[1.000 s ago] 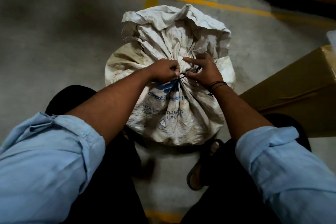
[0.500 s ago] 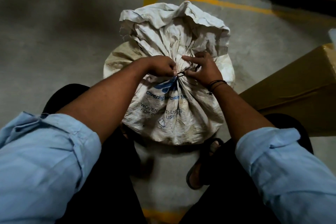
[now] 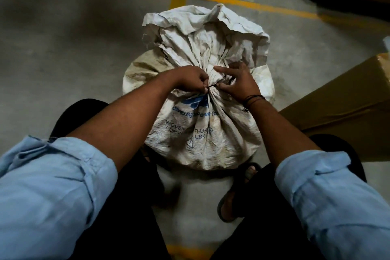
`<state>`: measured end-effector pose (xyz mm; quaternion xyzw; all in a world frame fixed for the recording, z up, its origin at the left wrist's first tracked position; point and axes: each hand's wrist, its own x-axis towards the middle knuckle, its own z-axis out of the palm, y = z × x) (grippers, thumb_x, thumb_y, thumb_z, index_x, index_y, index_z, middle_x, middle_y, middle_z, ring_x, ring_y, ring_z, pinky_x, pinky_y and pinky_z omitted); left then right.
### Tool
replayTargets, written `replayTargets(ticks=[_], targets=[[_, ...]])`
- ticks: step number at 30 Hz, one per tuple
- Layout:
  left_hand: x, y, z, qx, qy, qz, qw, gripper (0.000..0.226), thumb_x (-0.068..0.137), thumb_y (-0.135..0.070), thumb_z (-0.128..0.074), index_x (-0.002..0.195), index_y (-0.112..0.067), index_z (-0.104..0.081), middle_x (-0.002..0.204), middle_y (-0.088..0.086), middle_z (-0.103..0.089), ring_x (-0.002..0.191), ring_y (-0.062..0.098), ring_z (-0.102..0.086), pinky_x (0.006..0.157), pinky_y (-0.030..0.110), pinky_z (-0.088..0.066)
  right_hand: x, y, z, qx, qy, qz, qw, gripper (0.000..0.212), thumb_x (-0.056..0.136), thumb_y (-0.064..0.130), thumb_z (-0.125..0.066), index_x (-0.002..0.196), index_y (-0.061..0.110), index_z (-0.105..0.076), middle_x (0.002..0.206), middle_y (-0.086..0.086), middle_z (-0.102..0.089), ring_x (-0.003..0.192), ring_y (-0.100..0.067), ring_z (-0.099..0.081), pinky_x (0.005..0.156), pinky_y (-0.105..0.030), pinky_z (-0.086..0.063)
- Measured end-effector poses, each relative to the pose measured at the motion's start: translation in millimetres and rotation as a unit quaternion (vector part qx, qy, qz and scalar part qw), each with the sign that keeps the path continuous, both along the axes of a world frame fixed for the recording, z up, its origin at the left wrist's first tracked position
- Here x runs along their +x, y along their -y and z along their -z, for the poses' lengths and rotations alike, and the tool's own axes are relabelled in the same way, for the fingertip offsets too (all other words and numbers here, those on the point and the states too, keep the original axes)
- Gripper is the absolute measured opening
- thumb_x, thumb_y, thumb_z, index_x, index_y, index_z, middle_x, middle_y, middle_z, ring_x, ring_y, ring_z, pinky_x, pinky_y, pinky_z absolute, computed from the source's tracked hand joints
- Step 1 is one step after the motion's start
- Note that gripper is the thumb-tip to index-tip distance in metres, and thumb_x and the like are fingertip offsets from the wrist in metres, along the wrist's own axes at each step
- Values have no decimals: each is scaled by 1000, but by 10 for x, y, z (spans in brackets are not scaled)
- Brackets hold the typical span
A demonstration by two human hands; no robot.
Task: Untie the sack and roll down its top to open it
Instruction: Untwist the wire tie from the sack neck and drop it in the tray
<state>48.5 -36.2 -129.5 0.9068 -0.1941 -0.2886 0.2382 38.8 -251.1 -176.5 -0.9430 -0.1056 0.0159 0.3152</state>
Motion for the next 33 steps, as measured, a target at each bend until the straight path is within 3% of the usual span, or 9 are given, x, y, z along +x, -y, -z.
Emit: replayTargets(ticks=[3, 5, 13, 16, 19, 21, 27, 30, 33], targets=[[-53, 75, 89, -11, 86, -46, 995, 27, 92, -46, -67, 91, -19, -68, 88, -2, -65, 86, 18, -60, 71, 30, -40, -5, 3, -7, 5, -3, -1, 1000, 54, 76, 31, -83, 126, 38, -66, 126, -7, -48, 107, -8, -47, 89, -14, -37], [-56, 77, 104, -11, 127, -37, 991, 22, 93, -38, -68, 99, -18, -69, 93, -3, -64, 91, 19, -60, 72, 28, -36, 2, 0, 3, 6, 1, -2, 1000, 54, 75, 30, -83, 126, 39, -66, 125, -8, -49, 110, -12, -50, 90, -15, -39], [86, -23, -108, 96, -27, 98, 990, 30, 102, -26, -55, 108, 1, -66, 107, 18, -69, 93, 28, -58, 78, 36, -41, -11, -7, -6, 9, -4, 2, 1000, 55, 74, 31, -83, 125, 42, -66, 124, -6, -50, 107, -12, -50, 95, -21, -43], [63, -21, -124, 53, -26, 58, 997, 25, 97, -30, -63, 96, -6, -70, 96, 9, -71, 88, 23, -61, 73, 33, -43, -9, -1, -9, 8, -6, 4, 1000, 55, 75, 32, -83, 125, 43, -65, 126, -6, -49, 109, -11, -50, 97, -23, -44], [7, 19, -33, 7, 63, 22, 998, 24, 91, -43, -70, 88, -18, -70, 83, -4, -67, 80, 15, -62, 63, 26, -39, -9, -11, -17, 17, -6, 5, 1000, 54, 75, 29, -82, 125, 42, -66, 126, -7, -48, 113, -15, -52, 99, -25, -45], [1, 32, 0, 4, 106, 26, 994, 13, 89, -35, -74, 87, -24, -68, 83, -6, -65, 85, 19, -64, 66, 28, -37, -11, -20, -24, 14, -8, 5, 1000, 54, 75, 28, -82, 125, 43, -66, 125, -6, -48, 112, -13, -51, 98, -24, -46], [93, -166, -284, 83, -83, 112, 987, 8, 88, -23, -76, 82, -25, -72, 77, -12, -68, 72, 3, -56, 68, 21, -40, -37, -24, -53, 7, -14, 14, 1000, 54, 75, 30, -82, 125, 44, -65, 127, -4, -48, 111, -9, -48, 94, -17, -39], [104, -179, -323, 26, -69, 50, 996, 16, 92, -34, -70, 81, -24, -74, 76, -12, -69, 71, 4, -57, 68, 22, -40, -39, -35, -72, 5, -18, 17, 1000, 55, 75, 31, -83, 125, 43, -65, 127, -4, -48, 113, -9, -47, 95, -14, -36], [52, -140, -266, -12, 6, 0, 1000, 30, 97, -45, -60, 94, -22, -79, 87, -9, -75, 79, 3, -66, 73, 22, -46, -36, -61, -100, 12, -30, 21, 999, 54, 76, 24, -81, 126, 40, -66, 128, -6, -47, 113, -9, -47, 91, -2, -32]])
